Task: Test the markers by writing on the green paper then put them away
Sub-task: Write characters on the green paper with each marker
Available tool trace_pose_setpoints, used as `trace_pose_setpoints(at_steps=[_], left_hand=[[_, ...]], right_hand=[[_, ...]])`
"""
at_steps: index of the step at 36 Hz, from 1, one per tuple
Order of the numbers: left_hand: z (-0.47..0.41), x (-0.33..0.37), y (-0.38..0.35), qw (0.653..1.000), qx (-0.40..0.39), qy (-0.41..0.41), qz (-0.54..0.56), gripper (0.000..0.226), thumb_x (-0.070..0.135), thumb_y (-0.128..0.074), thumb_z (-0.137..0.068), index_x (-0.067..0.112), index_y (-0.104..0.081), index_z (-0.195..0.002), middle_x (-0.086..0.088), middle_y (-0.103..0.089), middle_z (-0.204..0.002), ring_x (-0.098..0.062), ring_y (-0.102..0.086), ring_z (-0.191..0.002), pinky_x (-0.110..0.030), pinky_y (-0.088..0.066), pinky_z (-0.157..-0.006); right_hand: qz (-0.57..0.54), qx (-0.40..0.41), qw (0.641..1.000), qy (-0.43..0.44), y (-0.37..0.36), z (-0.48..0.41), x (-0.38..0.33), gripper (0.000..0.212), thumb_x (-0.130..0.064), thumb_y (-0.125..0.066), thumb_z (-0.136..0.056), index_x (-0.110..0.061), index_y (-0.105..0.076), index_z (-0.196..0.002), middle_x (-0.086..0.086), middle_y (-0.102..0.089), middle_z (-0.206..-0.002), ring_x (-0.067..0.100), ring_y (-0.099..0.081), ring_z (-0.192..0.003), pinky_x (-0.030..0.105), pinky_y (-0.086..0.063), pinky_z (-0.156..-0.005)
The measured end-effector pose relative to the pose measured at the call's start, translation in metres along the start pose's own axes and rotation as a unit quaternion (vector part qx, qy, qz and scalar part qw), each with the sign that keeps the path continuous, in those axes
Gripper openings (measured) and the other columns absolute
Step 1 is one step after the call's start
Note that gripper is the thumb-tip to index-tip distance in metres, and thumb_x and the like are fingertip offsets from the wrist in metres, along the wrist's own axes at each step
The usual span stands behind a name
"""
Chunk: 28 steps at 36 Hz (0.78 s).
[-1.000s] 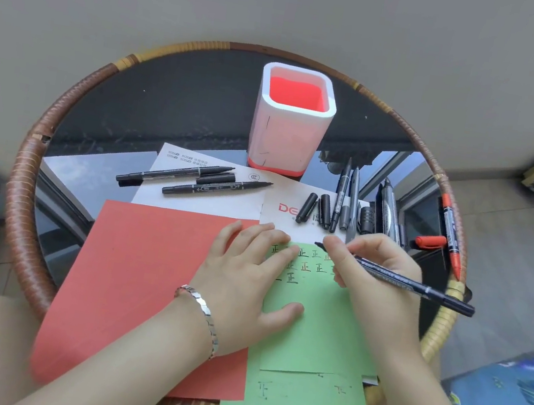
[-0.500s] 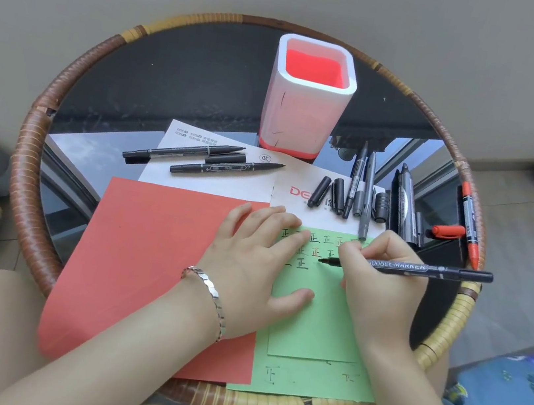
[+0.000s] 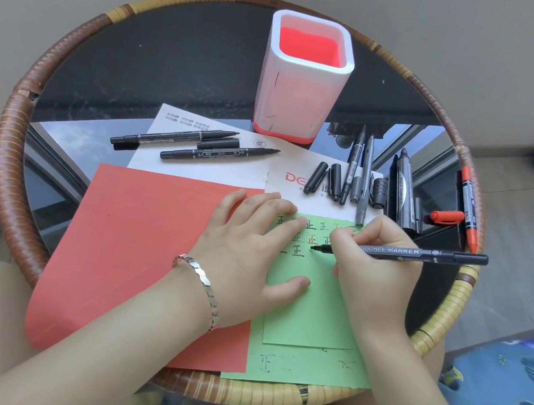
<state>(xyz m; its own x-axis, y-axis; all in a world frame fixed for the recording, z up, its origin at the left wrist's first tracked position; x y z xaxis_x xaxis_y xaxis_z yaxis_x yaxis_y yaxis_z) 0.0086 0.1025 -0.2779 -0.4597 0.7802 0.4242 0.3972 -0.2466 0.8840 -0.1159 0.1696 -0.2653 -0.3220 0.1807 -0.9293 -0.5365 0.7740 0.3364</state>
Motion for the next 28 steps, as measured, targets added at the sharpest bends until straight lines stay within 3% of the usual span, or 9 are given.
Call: trace_pose_setpoints(at_steps=[4, 10, 15, 21, 28], left_hand=[[0.0000, 0.0000, -0.0001, 1.000, -0.002, -0.001, 0.000, 0.063, 0.059, -0.041, -0.070, 0.019, -0.057, -0.117, 0.000, -0.057, -0.118, -0.018, -0.037, -0.120, -0.041, -0.015, -0.104], [-0.0001, 0.0005, 0.0007, 1.000, -0.005, 0.002, -0.002, 0.063, 0.058, -0.041, -0.070, 0.019, -0.058, -0.117, -0.001, -0.058, -0.118, -0.020, -0.040, -0.120, -0.040, -0.016, -0.104], [-0.0002, 0.0011, 0.0014, 1.000, -0.009, 0.005, -0.006, 0.063, 0.058, -0.041, -0.070, 0.019, -0.058, -0.116, -0.001, -0.058, -0.117, -0.022, -0.046, -0.120, -0.040, -0.016, -0.103], [-0.0004, 0.0011, 0.0015, 1.000, -0.012, 0.006, -0.004, 0.063, 0.059, -0.041, -0.070, 0.019, -0.058, -0.117, 0.000, -0.057, -0.118, -0.022, -0.044, -0.121, -0.040, -0.015, -0.104], [0.0000, 0.0011, 0.0015, 1.000, -0.010, 0.005, -0.007, 0.063, 0.058, -0.041, -0.070, 0.019, -0.058, -0.116, -0.001, -0.058, -0.118, -0.022, -0.046, -0.120, -0.040, -0.016, -0.104]], right_hand=[[0.016, 0.004, 1.000, 0.005, -0.0008, -0.0011, 0.0023, 0.022, -0.012, -0.057, -0.061, -0.009, -0.037, -0.051, 0.032, -0.045, -0.051, 0.039, -0.046, -0.047, 0.031, -0.034, -0.052], [0.010, 0.015, 1.000, 0.007, 0.0015, -0.0011, 0.0056, 0.019, -0.009, -0.054, -0.058, -0.009, -0.037, -0.050, 0.012, -0.041, -0.045, 0.019, -0.041, -0.048, 0.026, -0.030, -0.049], [-0.001, 0.016, 1.000, 0.004, 0.0029, -0.0016, 0.0037, 0.021, -0.008, -0.055, -0.058, -0.005, -0.035, -0.051, 0.033, -0.044, -0.052, 0.020, -0.039, -0.049, 0.026, -0.029, -0.049], [0.000, 0.008, 1.000, 0.006, 0.0025, -0.0001, 0.0022, 0.025, -0.007, -0.055, -0.058, -0.004, -0.032, -0.048, 0.034, -0.045, -0.052, 0.018, -0.037, -0.047, 0.025, -0.030, -0.047], [0.004, 0.005, 1.000, 0.011, 0.0040, -0.0002, 0.0051, 0.033, 0.005, -0.058, -0.063, -0.004, -0.031, -0.046, 0.006, -0.032, -0.043, 0.010, -0.030, -0.044, 0.016, -0.024, -0.041]])
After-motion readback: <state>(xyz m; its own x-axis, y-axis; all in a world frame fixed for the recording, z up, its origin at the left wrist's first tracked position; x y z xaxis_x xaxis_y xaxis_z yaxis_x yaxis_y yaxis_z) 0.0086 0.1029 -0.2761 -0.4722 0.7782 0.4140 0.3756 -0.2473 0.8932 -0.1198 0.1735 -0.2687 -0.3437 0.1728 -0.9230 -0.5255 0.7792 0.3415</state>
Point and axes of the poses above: each hand's wrist, its own z-axis away from the middle knuckle, its own y-axis out of the back of the hand, x = y × z, the point moved 1 cm from there along -z, towards the middle knuckle
